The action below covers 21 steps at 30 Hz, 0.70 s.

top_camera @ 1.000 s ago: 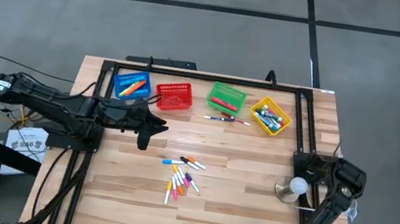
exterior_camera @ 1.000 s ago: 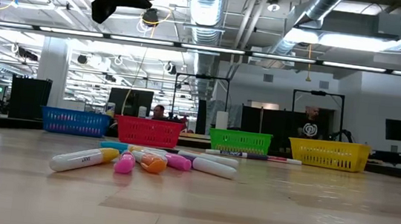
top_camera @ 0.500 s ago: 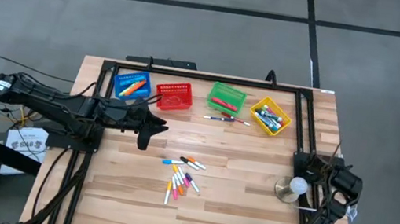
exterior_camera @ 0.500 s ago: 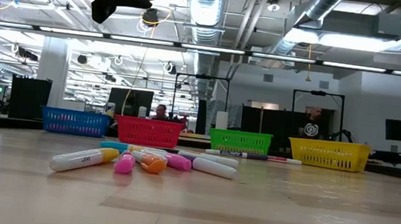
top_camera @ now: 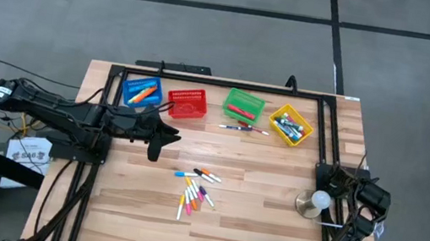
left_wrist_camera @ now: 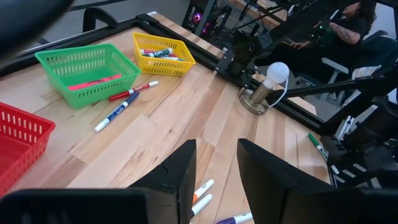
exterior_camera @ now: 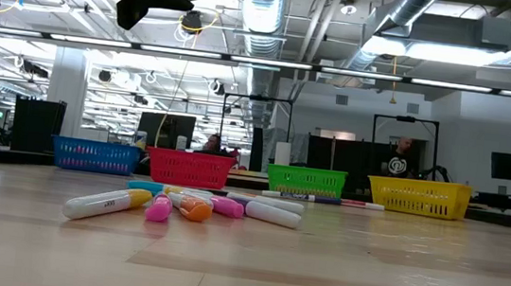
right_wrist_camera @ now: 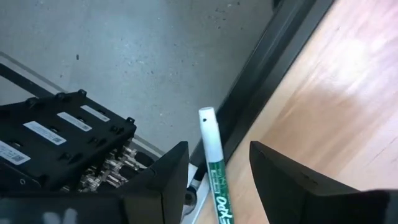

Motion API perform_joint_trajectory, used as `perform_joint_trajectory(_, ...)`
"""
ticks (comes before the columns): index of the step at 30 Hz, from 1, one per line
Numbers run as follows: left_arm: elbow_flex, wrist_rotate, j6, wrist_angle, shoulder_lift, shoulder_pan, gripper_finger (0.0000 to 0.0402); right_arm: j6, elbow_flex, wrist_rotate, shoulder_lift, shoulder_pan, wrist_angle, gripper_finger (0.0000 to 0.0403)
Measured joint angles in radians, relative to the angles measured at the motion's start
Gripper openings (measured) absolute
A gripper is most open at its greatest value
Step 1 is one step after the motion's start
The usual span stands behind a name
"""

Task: Pick & Place Markers
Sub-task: Put the small green marker pen into the red bin

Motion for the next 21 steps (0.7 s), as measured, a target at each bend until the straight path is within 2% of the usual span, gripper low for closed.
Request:
perform_joint_trajectory(12, 0.000, 0.000, 0.000, 0.000, 0.000, 0.000, 0.0115, 0.009, 0.004, 0.011, 0.053, 0.018, -0.014, 0.0155)
perform_joint_trajectory(21, 0.000, 0.000, 0.000, 0.000, 0.000, 0.000, 0.0115, 0.053, 0.004, 0.030, 0.056, -0.018, -0.040, 0.0093)
